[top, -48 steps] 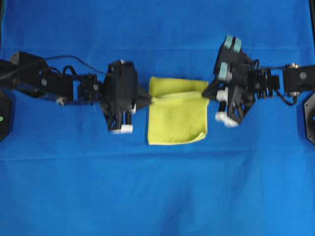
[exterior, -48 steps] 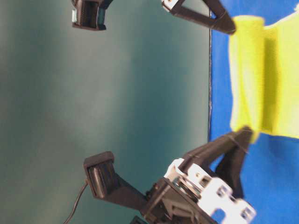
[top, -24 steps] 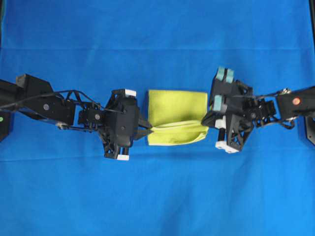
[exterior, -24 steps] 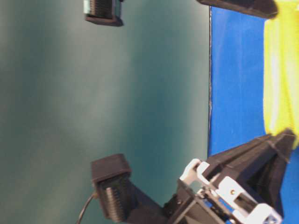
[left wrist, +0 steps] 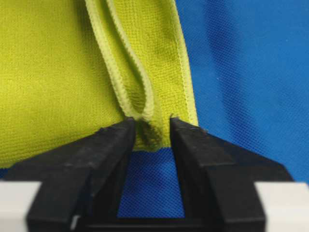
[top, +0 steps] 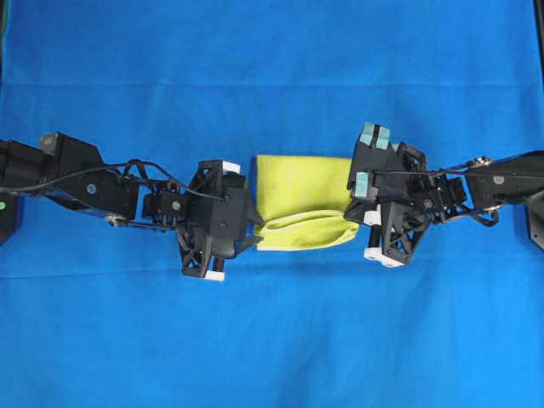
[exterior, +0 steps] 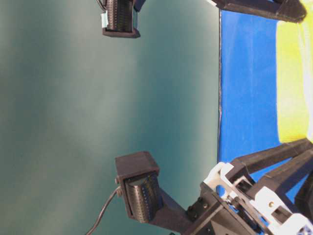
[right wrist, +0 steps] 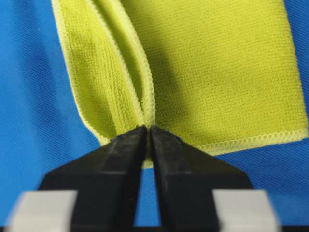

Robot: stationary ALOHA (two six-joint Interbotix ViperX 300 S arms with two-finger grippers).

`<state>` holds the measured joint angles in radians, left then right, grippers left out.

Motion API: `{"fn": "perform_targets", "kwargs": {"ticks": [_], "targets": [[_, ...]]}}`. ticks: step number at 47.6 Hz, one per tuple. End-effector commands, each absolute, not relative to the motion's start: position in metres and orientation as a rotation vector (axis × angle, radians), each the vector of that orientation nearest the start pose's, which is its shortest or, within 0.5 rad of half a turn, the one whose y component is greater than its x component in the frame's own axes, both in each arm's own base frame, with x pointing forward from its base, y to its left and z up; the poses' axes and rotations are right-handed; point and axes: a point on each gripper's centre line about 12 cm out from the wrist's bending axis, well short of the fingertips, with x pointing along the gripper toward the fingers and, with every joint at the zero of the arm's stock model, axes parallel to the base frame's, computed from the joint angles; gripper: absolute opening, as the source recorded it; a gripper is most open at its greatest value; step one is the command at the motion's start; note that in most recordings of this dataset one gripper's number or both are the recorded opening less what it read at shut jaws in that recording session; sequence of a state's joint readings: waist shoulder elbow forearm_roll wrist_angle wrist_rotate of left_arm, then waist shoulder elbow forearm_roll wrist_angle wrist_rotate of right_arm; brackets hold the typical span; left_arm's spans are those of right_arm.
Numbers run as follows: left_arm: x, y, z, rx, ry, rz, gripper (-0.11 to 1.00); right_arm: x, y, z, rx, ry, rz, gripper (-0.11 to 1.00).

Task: Fold the yellow towel.
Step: 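Pull the top edge down toward the bottom edge with both grippers, then open both grippers and withdraw them sideways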

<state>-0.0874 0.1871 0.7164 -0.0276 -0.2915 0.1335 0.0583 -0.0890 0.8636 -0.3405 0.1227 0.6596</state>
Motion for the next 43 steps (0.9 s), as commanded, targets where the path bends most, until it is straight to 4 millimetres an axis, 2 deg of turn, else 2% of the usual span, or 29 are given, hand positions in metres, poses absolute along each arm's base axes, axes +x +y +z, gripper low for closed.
{"fn": "perform_targets", "kwargs": {"ticks": [1,6,9,15,25,32,36,43], "targets": [[0.402,-0.035,0.12,0.137,0.564,-0.111,0.36,0.328,0.019,0.138,0.256,0.851,-0.108,0.24],[0.402,-0.036,0.125,0.144,0.556,-0.114,0.37,0.329,0.022,0.141,0.249,0.848,-0.097,0.56],[0.401,-0.035,0.13,0.149,0.548,-0.115,0.37,0.329,0.024,0.145,0.245,0.848,-0.098,0.65],[0.394,-0.036,0.153,0.151,0.529,-0.118,0.37,0.327,0.024,0.163,0.235,0.837,-0.108,0.56],[0.368,-0.034,0.205,0.148,0.503,-0.121,0.37,0.315,0.019,0.208,0.204,0.772,-0.125,0.57],[0.345,-0.032,0.237,0.159,0.444,-0.122,0.37,0.299,0.014,0.241,0.151,0.67,-0.113,0.57],[0.327,-0.031,0.257,0.167,0.388,-0.122,0.37,0.289,0.012,0.255,0.126,0.618,-0.108,0.57],[0.294,-0.027,0.276,0.167,0.304,-0.114,0.37,0.263,0.007,0.272,0.106,0.533,-0.105,0.57]]}}
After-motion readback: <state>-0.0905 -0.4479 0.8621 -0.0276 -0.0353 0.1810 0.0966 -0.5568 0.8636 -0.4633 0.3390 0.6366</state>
